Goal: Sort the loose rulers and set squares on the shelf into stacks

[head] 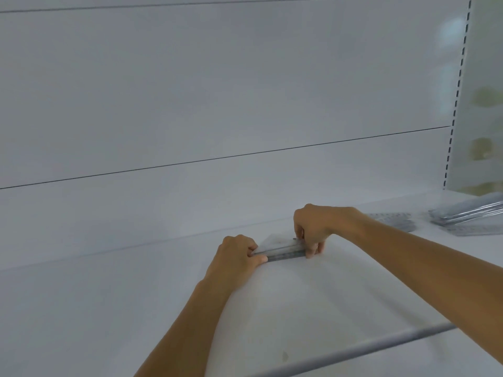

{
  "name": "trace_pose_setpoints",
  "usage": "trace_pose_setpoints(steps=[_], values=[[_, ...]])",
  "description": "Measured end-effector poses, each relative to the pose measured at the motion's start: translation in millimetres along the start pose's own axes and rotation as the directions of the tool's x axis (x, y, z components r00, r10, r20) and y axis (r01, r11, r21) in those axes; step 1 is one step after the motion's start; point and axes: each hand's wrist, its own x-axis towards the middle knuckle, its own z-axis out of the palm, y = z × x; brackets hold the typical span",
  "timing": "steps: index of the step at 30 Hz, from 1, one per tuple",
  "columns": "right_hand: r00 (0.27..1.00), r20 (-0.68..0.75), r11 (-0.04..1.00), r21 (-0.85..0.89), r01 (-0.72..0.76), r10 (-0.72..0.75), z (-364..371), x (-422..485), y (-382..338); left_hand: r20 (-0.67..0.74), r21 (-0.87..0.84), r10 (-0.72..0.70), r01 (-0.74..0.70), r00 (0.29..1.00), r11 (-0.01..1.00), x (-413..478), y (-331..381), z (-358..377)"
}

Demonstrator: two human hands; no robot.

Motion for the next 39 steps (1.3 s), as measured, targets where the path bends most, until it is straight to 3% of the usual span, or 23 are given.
trace_pose_setpoints(steps=[17,26,29,34,39], values=[[0.999,-0.023,1.0,0.0,0.025,-0.025,-1.7,-0.7,3.2,0.033,0.07,0.074,-0.077,0.997,0.995,-1.6,-0.9,2.0],[0.999,-0.046,0.999,-0.032,0.007,-0.008,-0.5,-2.3,3.2,0.069,0.066,-0.003,-0.002,0.998,0.998,-2.1,-1.9,3.8],[0.999,-0.049,1.0,-0.009,-0.014,0.014,-1.9,-0.3,1.4,0.011,0.057,-0.015,0.014,1.0,0.998,-3.6,-4.1,1.4],[0.996,0.021,0.996,-0.002,0.092,-0.092,-5.9,7.8,-12.9,-0.01,0.073,0.017,-0.016,1.0,0.997,-3.0,-5.7,-0.9],[0.989,0.13,0.993,-0.081,0.084,-0.073,-9.0,17.6,-31.9,-0.029,0.012,0.006,-0.006,1.0,1.0,-1.5,-6.0,1.7]])
